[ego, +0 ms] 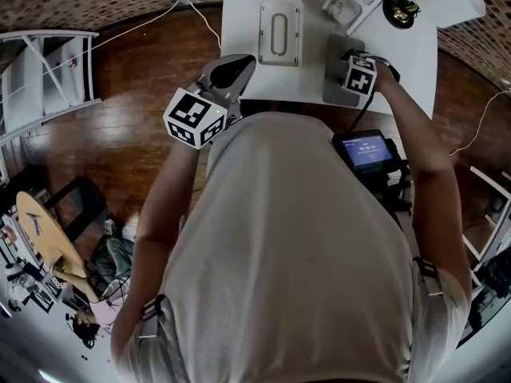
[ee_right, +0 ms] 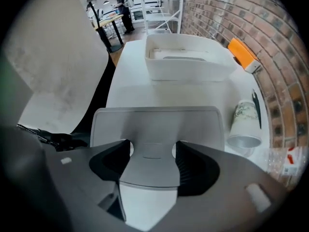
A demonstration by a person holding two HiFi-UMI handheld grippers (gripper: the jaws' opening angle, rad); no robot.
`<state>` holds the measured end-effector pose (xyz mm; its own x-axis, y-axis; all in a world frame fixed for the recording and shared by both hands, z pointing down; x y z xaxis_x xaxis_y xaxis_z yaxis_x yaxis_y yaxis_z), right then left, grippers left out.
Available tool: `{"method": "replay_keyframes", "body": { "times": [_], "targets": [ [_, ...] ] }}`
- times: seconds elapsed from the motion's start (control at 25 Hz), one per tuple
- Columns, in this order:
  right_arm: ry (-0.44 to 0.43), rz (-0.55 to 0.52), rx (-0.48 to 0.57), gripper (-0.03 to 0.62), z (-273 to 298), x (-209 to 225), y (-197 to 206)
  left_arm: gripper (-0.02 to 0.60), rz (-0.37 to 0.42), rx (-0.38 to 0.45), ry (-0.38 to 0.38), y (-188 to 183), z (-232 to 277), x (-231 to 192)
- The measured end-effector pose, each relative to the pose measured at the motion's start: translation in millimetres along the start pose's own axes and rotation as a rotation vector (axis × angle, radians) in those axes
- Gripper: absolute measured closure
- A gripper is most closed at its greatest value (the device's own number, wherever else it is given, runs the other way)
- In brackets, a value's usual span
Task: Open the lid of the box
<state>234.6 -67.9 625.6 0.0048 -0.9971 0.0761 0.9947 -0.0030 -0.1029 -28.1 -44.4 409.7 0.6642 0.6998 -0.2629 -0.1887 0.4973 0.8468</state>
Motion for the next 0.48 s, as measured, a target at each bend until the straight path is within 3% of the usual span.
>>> {"method": "replay_keyframes", "body": {
  "times": [0.2, 0.48],
  "targets": [
    [-0.029, -0.05, -0.03, 0.295, 13, 1, -7, 0.58, -0.002, -0.001, -0.019, 0, -9, 5],
    [-0.049, -0.01, 0.008, 0.302, 17, 1, -3, 0.58, 0.002, -0.019, -0.039, 6, -18, 6]
  ]
}}
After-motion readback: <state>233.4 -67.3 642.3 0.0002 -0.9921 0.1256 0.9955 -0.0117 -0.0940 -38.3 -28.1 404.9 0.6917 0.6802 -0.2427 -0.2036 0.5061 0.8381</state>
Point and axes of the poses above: the fingertips, and each gripper's own axes: z forward along the fingers, x to its right, y out of its underside, the point moved 4 cm from there along -z, backward along the fingers, and after that the axes turned 11 degrees about -x, right-handed, at the moved point
